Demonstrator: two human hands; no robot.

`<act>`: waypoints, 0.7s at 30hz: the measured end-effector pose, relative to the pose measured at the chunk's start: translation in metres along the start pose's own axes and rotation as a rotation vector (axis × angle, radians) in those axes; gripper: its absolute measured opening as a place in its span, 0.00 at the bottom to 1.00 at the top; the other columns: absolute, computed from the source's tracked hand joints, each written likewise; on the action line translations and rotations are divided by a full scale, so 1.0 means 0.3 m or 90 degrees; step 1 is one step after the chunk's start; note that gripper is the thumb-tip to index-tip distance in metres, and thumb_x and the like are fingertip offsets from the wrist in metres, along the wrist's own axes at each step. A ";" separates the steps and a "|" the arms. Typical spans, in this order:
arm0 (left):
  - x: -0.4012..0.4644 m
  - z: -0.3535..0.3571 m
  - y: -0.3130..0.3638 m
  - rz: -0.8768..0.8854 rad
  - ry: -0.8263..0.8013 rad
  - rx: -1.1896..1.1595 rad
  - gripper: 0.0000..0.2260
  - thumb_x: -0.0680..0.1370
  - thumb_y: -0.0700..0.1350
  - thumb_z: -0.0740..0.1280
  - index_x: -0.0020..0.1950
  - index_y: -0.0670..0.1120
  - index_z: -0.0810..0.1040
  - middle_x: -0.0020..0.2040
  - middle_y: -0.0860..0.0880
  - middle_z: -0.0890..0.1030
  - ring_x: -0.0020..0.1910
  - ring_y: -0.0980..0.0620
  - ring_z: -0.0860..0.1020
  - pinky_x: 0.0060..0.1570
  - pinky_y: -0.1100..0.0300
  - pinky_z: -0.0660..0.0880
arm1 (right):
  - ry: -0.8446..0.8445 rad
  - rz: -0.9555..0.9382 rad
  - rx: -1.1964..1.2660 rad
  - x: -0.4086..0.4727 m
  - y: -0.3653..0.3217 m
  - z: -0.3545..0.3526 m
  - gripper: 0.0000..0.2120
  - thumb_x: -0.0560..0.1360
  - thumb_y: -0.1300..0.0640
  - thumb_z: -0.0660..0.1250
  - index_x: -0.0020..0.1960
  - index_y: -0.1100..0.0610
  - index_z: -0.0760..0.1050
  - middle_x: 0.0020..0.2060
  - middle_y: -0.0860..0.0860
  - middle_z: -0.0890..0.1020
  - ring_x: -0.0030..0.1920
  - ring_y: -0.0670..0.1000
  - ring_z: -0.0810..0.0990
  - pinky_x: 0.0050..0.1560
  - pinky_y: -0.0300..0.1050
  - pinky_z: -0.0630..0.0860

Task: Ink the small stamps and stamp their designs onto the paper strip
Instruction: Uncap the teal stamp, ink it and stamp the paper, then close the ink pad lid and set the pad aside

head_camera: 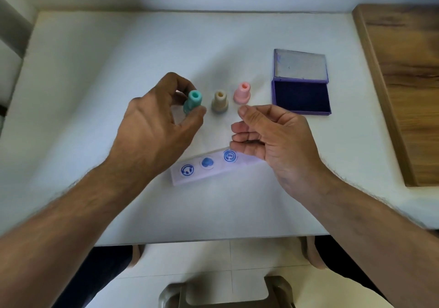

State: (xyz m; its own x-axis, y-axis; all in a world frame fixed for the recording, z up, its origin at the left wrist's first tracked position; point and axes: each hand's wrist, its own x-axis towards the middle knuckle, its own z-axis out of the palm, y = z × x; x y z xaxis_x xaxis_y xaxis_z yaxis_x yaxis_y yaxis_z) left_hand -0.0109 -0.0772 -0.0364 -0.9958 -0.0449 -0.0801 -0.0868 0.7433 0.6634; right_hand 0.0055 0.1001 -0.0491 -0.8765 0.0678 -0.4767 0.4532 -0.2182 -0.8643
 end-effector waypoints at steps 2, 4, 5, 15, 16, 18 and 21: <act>0.007 0.009 -0.011 0.022 -0.008 0.039 0.11 0.75 0.54 0.69 0.56 0.53 0.76 0.53 0.54 0.80 0.51 0.52 0.77 0.47 0.59 0.72 | 0.013 0.011 0.018 0.000 0.001 0.000 0.08 0.73 0.59 0.71 0.48 0.63 0.80 0.37 0.59 0.85 0.38 0.56 0.84 0.41 0.50 0.83; 0.017 0.014 -0.022 0.014 -0.015 0.058 0.11 0.74 0.53 0.71 0.55 0.53 0.77 0.50 0.52 0.79 0.47 0.51 0.76 0.41 0.61 0.69 | 0.023 0.029 0.057 0.001 -0.001 0.001 0.05 0.74 0.61 0.71 0.47 0.63 0.80 0.37 0.59 0.85 0.37 0.55 0.84 0.42 0.49 0.83; 0.022 0.016 -0.028 -0.002 -0.022 0.052 0.11 0.74 0.53 0.72 0.54 0.53 0.78 0.48 0.52 0.79 0.43 0.52 0.75 0.38 0.63 0.69 | 0.025 0.040 0.083 0.001 -0.004 0.001 0.04 0.74 0.61 0.71 0.47 0.62 0.80 0.38 0.59 0.84 0.37 0.54 0.84 0.42 0.49 0.82; 0.028 0.011 -0.038 -0.043 -0.039 0.018 0.18 0.68 0.58 0.75 0.55 0.56 0.77 0.45 0.56 0.80 0.40 0.59 0.77 0.38 0.67 0.71 | 0.012 0.065 0.194 -0.001 -0.042 0.007 0.07 0.73 0.64 0.71 0.50 0.64 0.80 0.40 0.58 0.83 0.40 0.52 0.83 0.44 0.48 0.83; 0.027 0.010 -0.036 -0.042 -0.036 0.019 0.20 0.68 0.60 0.74 0.56 0.56 0.77 0.45 0.56 0.80 0.41 0.58 0.77 0.39 0.67 0.72 | 0.013 0.060 0.191 0.000 -0.046 0.005 0.06 0.72 0.63 0.71 0.49 0.64 0.80 0.40 0.58 0.83 0.40 0.52 0.83 0.44 0.48 0.83; 0.026 0.010 -0.030 -0.040 -0.027 0.020 0.22 0.68 0.64 0.71 0.59 0.56 0.76 0.46 0.55 0.81 0.42 0.56 0.78 0.39 0.66 0.71 | 0.018 0.053 0.185 0.002 -0.050 0.001 0.05 0.72 0.62 0.72 0.47 0.63 0.80 0.40 0.58 0.83 0.39 0.52 0.83 0.44 0.47 0.82; 0.025 0.010 -0.020 -0.047 -0.015 0.020 0.25 0.70 0.67 0.67 0.62 0.56 0.74 0.45 0.56 0.80 0.42 0.56 0.78 0.37 0.65 0.71 | 0.020 0.040 0.175 0.001 -0.058 -0.004 0.04 0.70 0.62 0.73 0.44 0.61 0.80 0.39 0.57 0.83 0.40 0.53 0.82 0.44 0.46 0.82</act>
State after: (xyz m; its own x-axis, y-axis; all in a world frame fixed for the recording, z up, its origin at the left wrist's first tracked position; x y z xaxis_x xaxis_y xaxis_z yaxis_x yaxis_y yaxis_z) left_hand -0.0177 -0.0801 -0.0432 -0.9857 -0.0843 -0.1457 -0.1583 0.7594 0.6311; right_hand -0.0025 0.1052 -0.0343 -0.8407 0.0757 -0.5362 0.4414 -0.4780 -0.7594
